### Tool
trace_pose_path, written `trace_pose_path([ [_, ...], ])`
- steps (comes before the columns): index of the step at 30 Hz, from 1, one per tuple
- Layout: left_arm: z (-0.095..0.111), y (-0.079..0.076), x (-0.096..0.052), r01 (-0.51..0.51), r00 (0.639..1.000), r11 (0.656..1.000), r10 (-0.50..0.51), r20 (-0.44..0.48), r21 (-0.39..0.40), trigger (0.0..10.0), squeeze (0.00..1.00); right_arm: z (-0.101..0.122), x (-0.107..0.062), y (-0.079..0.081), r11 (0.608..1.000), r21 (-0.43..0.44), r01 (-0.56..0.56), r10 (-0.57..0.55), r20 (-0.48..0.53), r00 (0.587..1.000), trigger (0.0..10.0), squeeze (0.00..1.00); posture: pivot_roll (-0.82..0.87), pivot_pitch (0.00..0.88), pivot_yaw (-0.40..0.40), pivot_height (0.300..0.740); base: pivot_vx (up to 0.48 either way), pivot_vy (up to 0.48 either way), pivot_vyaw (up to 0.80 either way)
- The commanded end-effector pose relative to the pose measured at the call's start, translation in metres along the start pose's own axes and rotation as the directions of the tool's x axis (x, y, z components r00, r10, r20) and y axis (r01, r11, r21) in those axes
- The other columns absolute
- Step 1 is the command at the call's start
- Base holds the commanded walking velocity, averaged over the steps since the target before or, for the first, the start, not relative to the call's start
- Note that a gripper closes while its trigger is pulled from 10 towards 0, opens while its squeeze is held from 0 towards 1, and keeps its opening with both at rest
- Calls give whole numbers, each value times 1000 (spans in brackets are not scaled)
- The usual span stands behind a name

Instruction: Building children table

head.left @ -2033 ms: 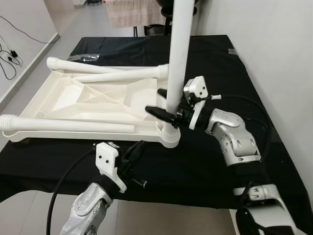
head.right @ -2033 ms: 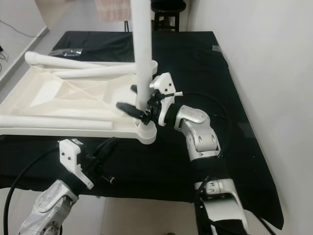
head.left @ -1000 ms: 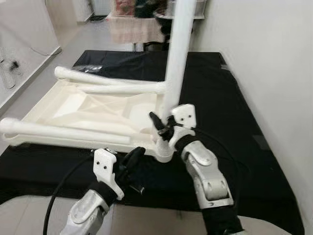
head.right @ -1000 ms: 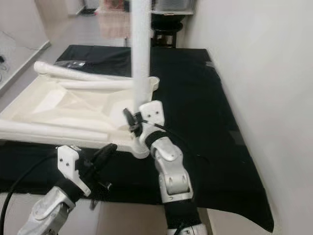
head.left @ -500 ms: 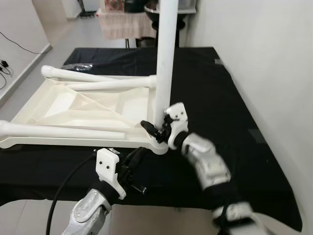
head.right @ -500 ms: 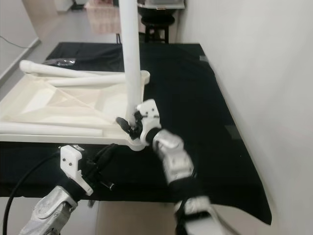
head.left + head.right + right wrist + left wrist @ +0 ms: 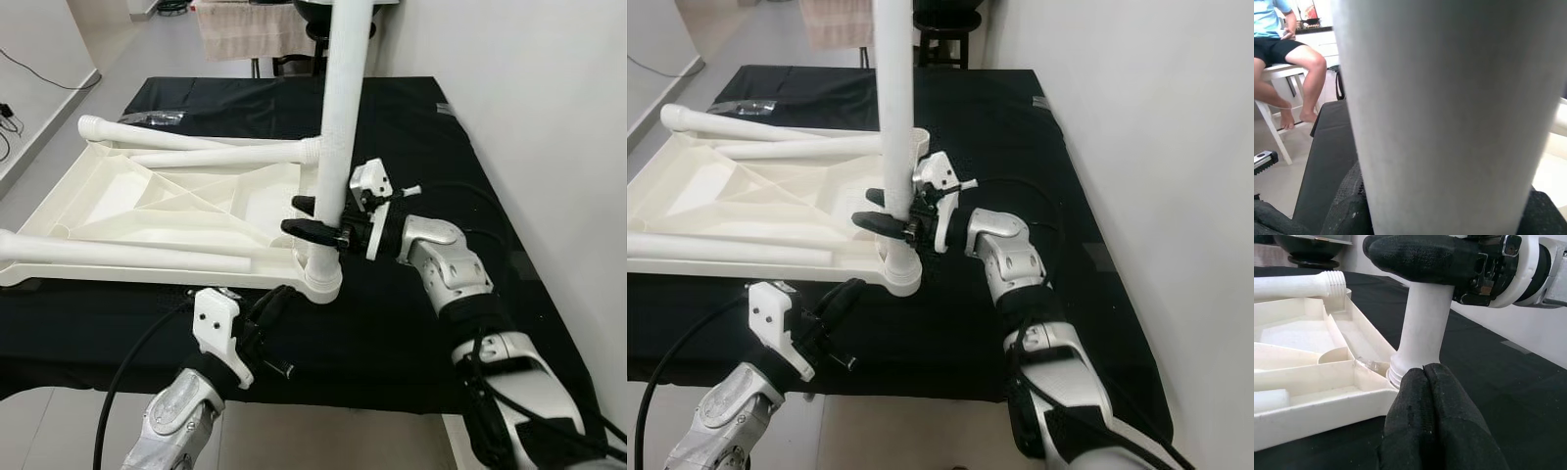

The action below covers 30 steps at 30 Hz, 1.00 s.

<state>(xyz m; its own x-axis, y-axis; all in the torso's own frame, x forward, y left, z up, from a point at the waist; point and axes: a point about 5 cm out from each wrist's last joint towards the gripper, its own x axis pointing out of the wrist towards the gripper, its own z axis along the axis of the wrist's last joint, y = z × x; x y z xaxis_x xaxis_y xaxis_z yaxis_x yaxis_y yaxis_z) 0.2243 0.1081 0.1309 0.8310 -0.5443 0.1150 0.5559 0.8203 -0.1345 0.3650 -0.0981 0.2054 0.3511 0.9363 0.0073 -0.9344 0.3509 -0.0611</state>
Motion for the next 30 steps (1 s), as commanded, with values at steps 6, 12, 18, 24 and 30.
trace_pose_path([
  [6, 0, -3, -2, -8, 1000, 1000, 8, 2, -3, 10000, 0, -11, -11, -9, 993, 9, 119, -118, -24, 993, 0, 0, 41, 106, -16, 740, 0, 0, 0],
  [12, 0, -1, -3, -5, 1000, 1000, 5, 1, -7, 10000, 0, -45, -32, -4, 860, -26, 510, -506, -183, 843, 0, 0, 29, 108, -20, 740, 0, 0, 0],
  [18, 0, 2, -3, -6, 1000, 1000, 6, -3, -5, 10000, 0, -70, -25, 34, 674, 22, 738, -717, -222, 661, 0, 0, 18, 97, -8, 740, 0, 0, 0],
  [24, -2, 3, -2, -6, 1000, 1000, 5, -8, -7, 10000, 0, -74, -6, 51, 721, 47, 692, -670, -210, 712, 0, 0, 28, 81, -15, 740, 0, 0, 0],
  [30, -2, 3, -2, -15, 1000, 1000, 15, -5, -1, 10000, 0, -60, 1, 34, 758, 33, 652, -637, -181, 749, 10000, 0, 31, 70, -17, 740, 0, 0, 0],
])
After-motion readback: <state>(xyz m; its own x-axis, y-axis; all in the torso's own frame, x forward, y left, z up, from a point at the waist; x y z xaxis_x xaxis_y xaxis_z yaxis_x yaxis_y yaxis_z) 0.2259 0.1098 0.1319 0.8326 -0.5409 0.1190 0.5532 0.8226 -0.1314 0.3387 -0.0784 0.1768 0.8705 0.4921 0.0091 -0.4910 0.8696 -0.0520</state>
